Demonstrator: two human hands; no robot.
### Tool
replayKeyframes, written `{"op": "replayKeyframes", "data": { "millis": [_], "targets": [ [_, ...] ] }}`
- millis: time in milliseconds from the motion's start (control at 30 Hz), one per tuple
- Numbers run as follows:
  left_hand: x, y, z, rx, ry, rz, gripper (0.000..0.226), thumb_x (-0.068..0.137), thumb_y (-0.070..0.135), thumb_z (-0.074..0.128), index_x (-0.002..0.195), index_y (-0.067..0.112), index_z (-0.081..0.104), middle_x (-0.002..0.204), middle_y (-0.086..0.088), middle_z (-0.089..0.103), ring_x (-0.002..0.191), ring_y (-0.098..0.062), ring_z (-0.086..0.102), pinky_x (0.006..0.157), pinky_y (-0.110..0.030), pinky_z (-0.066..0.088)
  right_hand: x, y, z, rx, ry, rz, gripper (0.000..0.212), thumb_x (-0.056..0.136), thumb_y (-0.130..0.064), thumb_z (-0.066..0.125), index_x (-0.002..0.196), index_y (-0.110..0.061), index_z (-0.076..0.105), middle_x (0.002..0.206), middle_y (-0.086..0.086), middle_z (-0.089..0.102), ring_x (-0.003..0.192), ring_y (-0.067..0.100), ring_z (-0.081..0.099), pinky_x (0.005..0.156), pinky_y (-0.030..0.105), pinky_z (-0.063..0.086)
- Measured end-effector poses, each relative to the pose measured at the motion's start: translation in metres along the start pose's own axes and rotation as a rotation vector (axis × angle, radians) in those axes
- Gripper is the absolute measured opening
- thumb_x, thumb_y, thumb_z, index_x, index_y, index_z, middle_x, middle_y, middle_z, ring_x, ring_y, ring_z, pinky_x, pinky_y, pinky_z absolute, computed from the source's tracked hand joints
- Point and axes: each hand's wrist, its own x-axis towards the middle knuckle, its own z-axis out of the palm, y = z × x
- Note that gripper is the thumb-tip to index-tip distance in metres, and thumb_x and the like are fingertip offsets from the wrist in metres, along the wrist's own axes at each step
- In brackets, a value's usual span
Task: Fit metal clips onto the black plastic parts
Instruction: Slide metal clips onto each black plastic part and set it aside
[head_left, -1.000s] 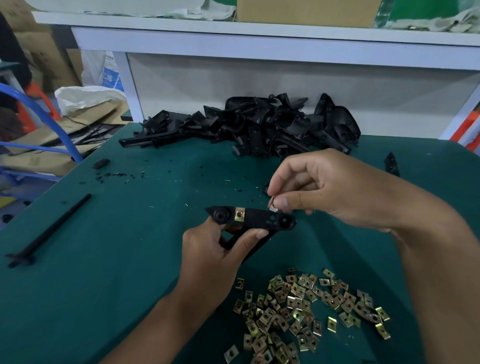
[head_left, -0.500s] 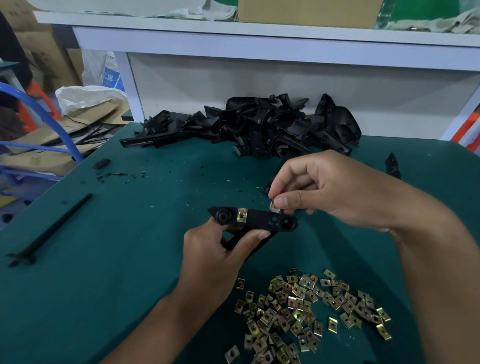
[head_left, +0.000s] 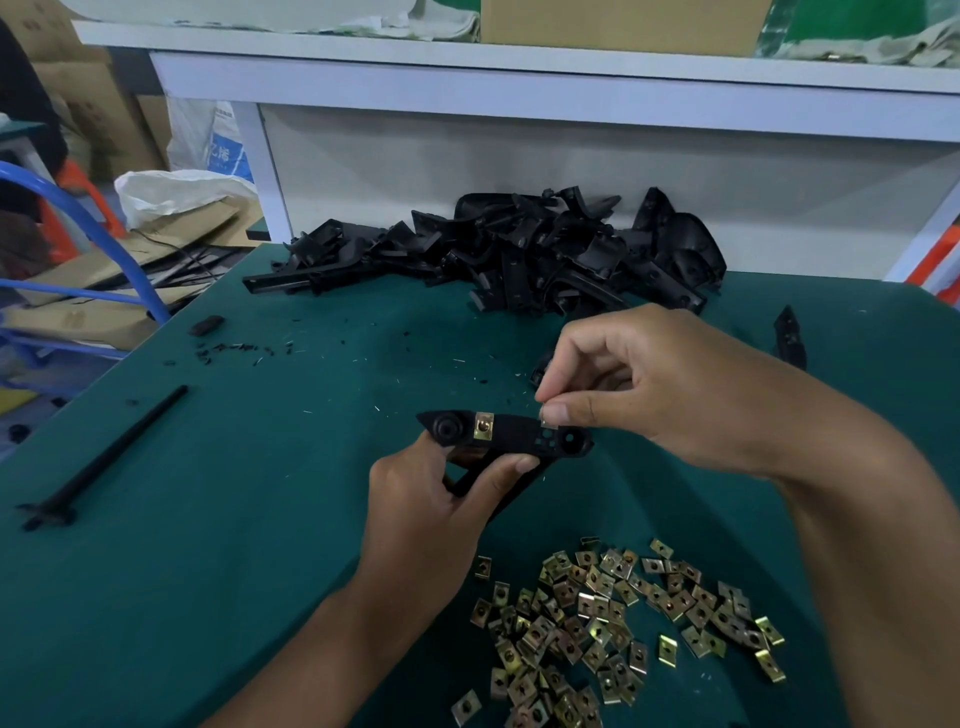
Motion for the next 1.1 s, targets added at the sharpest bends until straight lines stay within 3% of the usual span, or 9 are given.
{"op": "replayKeyframes", "data": {
  "millis": [167,267,467,633,800,967,1100],
  "targets": [
    [0.001,-0.003,-0.004,0.05,0.001,0.04,0.01,0.084,0.061,0.062,0.091,0.055,0.058,0.079,0.041,0.062,0.059,0.017,0.056,0.049,0.002,0.031,0.0,-0.002,0.001,0.048,-0.041,0.047,0.004,0.089,-0.03,0.075,0.09,-0.03,0.072,0.088,-0.013,0.076,0.082,0.002,0.071,0.082,0.026,0.054],
    [0.003,-0.004,-0.005,0.051,0.014,0.065,0.014,0.085,0.06,0.063,0.095,0.052,0.058,0.08,0.042,0.061,0.061,0.019,0.055,0.051,0.003,0.031,-0.001,-0.004,0.003,0.052,-0.042,0.055,0.004,0.09,-0.03,0.075,0.089,-0.03,0.072,0.087,-0.014,0.076,0.08,0.001,0.071,0.08,0.025,0.052],
    [0.004,-0.001,-0.003,0.046,0.066,0.033,0.031,0.085,0.078,0.048,0.094,0.051,0.058,0.081,0.045,0.06,0.064,0.02,0.056,0.053,0.002,0.034,0.0,-0.009,0.008,0.015,0.0,0.085,0.004,0.091,-0.034,0.073,0.089,-0.032,0.07,0.084,-0.019,0.076,0.079,-0.003,0.069,0.08,0.027,0.053],
    [0.003,-0.003,-0.002,0.051,0.145,-0.028,0.028,0.082,0.081,0.048,0.088,0.055,0.055,0.084,0.042,0.063,0.062,0.015,0.059,0.053,-0.001,0.037,0.004,-0.01,0.02,-0.024,0.123,0.105,0.005,0.09,-0.037,0.074,0.087,-0.034,0.07,0.086,-0.021,0.074,0.076,-0.01,0.064,0.067,0.013,0.044],
    [0.004,-0.004,-0.002,0.066,0.174,-0.028,0.018,0.084,0.069,0.059,0.088,0.051,0.057,0.079,0.041,0.064,0.059,0.016,0.058,0.053,0.0,0.036,0.006,-0.011,0.023,-0.058,0.143,0.113,0.005,0.089,-0.04,0.074,0.086,-0.037,0.071,0.086,-0.022,0.072,0.076,-0.01,0.062,0.061,0.01,0.041],
    [0.004,-0.004,-0.001,0.065,0.192,-0.051,0.019,0.08,0.066,0.058,0.087,0.048,0.059,0.073,0.036,0.065,0.061,0.013,0.06,0.054,-0.002,0.037,0.006,-0.009,0.025,-0.053,0.166,0.157,0.011,0.089,-0.044,0.073,0.081,-0.036,0.073,0.082,-0.021,0.072,0.076,-0.006,0.064,0.066,0.021,0.047],
    [0.009,-0.005,-0.004,0.036,0.215,-0.074,0.03,0.085,0.067,0.059,0.092,0.04,0.066,0.077,0.028,0.07,0.068,0.01,0.064,0.056,-0.007,0.042,0.005,-0.014,0.03,-0.123,0.199,0.028,0.009,0.09,-0.044,0.071,0.093,-0.037,0.067,0.087,-0.018,0.071,0.081,-0.004,0.064,0.072,0.024,0.052]
  ]
}}
